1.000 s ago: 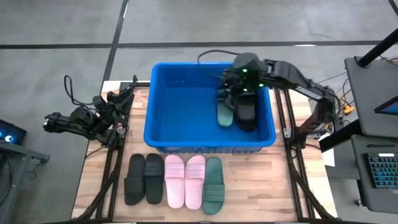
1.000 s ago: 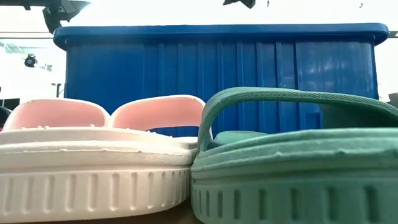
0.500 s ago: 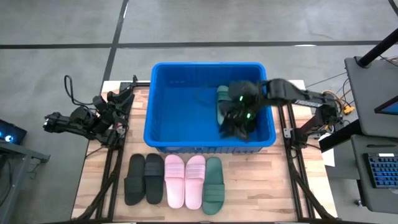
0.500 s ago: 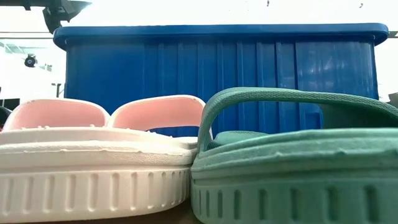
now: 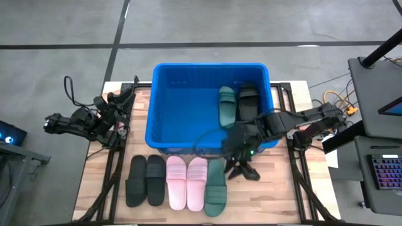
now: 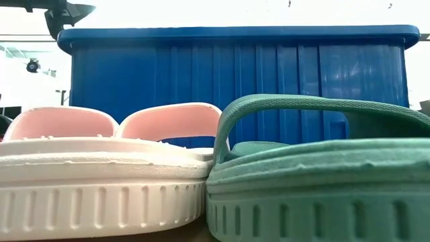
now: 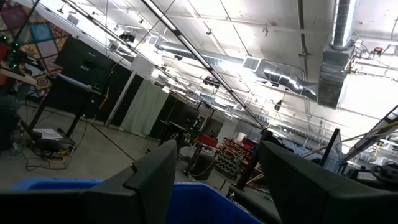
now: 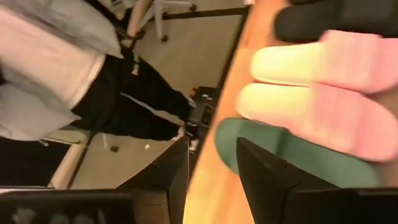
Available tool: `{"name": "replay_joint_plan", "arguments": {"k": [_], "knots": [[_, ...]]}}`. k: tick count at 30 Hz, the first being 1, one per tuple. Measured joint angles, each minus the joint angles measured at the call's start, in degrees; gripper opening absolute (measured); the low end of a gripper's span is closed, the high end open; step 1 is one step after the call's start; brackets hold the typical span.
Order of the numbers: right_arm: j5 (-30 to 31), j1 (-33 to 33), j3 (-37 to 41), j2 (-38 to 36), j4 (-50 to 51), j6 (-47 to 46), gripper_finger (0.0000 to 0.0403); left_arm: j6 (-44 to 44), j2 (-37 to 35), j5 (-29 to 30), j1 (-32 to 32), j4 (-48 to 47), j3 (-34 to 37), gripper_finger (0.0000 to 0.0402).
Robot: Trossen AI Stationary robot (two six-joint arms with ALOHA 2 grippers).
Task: Pick and place slides into bin
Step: Put the green slide into the bin
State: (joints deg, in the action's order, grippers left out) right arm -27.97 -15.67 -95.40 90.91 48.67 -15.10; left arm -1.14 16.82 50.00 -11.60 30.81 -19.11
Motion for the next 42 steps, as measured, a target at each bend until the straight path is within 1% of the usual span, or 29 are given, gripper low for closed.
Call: {"name": "replay_joint_plan", "arguments": {"k": [6,10,13,17,21,23,25,28,31,37,39,42], "knots": [[1.64,-3.23,4.68,1.23,-5.65,-9.75,0.0121,0.04,0.00,-0.02,0.00,-0.05,0.02,0.0217],[2.25,-4.61,8.14,3.31,-12.15,-14.09,0.0126,0.04,-0.04,-0.15,0.00,-0.21,0.00,0.0217],[2.41,-4.64,10.13,6.42,-16.61,-15.99,0.0135,0.04,-0.02,-0.18,0.00,-0.43,0.00,0.0217],[2.54,-4.52,11.34,10.38,-18.99,-17.74,0.0160,0.04,-0.09,-0.20,0.00,-0.44,0.00,0.0217],[-1.68,-4.58,11.28,14.51,-18.83,-17.98,0.0186,0.04,-0.11,-0.22,0.00,-0.44,0.00,0.0217],[-2.77,-4.70,10.22,16.09,-19.00,-18.24,0.0187,0.04,-0.11,-0.24,0.00,-0.45,0.00,0.0217],[-1.98,-5.41,9.08,16.85,-18.91,-18.11,0.0182,0.04,-0.11,-0.31,0.00,-0.50,0.00,0.0217],[3.51,-6.99,6.87,17.33,-18.95,-17.66,0.0168,0.06,-0.15,-0.37,0.00,-1.03,0.01,0.0217],[12.07,-9.24,4.52,17.25,-18.92,-16.36,0.0157,0.06,-0.17,-0.40,0.00,-1.49,0.00,0.0217],[30.52,-14.65,-0.16,17.20,-13.43,-13.52,0.0142,0.06,-0.13,-0.66,0.00,-1.86,0.01,0.0217],[33.90,-16.48,-1.49,17.54,-12.91,-13.39,0.0138,0.06,-0.11,-0.77,0.00,-1.88,0.00,0.0217],[36.15,-18.95,-3.70,19.20,-10.85,-14.35,0.0133,0.06,-0.11,-0.83,0.00,-1.89,0.01,0.0217]]}}
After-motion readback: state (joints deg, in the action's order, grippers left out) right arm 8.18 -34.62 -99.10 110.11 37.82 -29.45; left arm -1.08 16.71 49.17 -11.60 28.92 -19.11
